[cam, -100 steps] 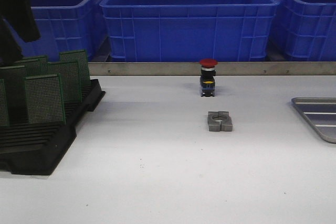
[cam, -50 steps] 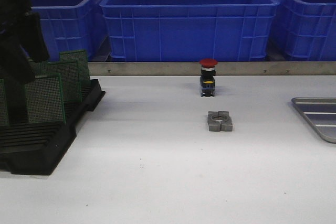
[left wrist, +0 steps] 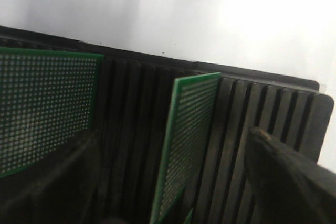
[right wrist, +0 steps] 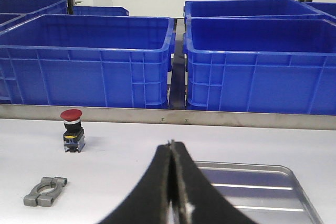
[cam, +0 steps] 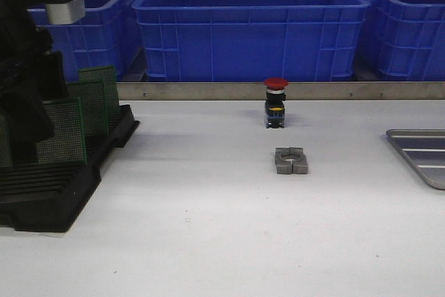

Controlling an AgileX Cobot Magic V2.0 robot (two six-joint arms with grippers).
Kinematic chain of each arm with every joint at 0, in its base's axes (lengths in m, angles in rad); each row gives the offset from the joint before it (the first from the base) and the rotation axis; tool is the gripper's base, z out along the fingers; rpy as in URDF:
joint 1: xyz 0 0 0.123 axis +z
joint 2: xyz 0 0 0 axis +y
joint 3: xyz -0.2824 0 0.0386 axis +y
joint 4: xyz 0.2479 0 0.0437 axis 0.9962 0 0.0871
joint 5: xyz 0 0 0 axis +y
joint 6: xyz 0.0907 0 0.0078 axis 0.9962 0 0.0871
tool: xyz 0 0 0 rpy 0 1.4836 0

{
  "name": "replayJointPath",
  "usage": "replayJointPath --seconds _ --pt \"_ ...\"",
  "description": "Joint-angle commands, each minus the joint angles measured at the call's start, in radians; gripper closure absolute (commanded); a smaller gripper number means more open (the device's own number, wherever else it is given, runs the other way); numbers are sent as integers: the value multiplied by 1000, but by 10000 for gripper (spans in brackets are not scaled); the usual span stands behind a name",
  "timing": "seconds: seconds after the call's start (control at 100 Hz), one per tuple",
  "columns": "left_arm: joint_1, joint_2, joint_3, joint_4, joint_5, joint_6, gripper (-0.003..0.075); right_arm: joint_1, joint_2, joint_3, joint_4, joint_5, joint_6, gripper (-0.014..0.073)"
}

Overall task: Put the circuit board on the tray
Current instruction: 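Lower the left gripper onto a green circuit board in the rack and grasp it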

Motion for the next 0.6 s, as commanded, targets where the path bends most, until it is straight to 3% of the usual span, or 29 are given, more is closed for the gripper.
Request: replayJointPath --seconds 0.0,0.24,0.59 --pt "-1 -46 -28 -44 9 1 186 0 -19 -13 -7 -85 -3 662" --pt "-1 -46 -28 -44 32 1 216 0 -19 -13 -7 -85 -3 662" --pt "-1 -46 -28 -44 32 1 549 0 -19 -13 -7 -85 -3 662"
